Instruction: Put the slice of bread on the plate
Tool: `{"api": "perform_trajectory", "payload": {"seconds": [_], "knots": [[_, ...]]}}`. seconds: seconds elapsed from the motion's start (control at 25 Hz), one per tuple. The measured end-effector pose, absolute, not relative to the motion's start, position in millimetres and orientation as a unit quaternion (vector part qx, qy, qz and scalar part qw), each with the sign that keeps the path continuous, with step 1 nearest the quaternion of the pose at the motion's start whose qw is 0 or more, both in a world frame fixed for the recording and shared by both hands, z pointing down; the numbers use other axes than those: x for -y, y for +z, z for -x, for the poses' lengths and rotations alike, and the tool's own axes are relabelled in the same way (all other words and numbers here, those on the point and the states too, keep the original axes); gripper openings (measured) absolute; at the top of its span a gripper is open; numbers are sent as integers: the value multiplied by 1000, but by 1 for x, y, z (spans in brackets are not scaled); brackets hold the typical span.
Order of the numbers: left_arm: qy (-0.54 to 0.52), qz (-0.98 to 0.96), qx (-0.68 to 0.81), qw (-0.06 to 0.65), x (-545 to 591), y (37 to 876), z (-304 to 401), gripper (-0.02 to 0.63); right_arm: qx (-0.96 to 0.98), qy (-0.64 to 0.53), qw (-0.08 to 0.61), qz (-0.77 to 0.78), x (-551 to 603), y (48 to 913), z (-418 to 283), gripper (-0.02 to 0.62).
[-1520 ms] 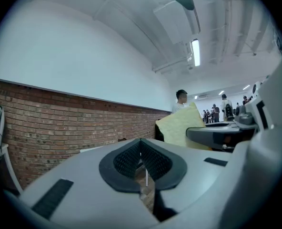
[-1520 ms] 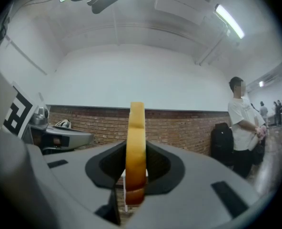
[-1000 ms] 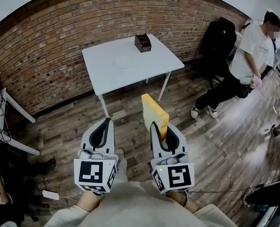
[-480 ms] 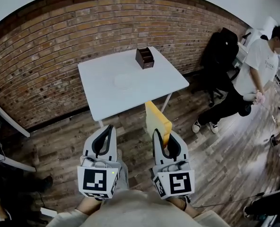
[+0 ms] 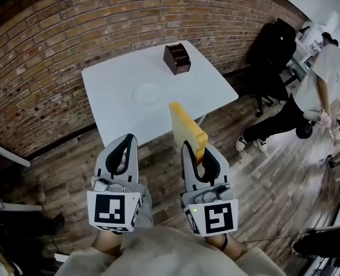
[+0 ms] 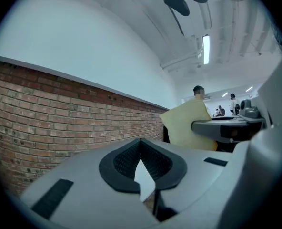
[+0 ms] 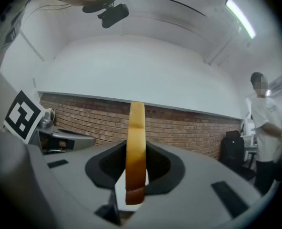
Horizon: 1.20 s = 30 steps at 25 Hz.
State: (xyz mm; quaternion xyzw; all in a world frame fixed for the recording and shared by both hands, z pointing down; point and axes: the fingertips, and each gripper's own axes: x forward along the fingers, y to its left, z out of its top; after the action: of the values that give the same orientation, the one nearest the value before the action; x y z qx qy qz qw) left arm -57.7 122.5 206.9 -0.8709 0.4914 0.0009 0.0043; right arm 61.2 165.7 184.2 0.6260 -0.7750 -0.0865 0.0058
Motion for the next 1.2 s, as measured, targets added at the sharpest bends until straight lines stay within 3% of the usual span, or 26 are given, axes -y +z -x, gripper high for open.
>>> {"api": "perform_trajectory", "payload": {"seconds": [1.2], "knots": [[-29,892,-451,-25,117,190,59,10,742,-52,44,-667,65,177,-74,91]]}}
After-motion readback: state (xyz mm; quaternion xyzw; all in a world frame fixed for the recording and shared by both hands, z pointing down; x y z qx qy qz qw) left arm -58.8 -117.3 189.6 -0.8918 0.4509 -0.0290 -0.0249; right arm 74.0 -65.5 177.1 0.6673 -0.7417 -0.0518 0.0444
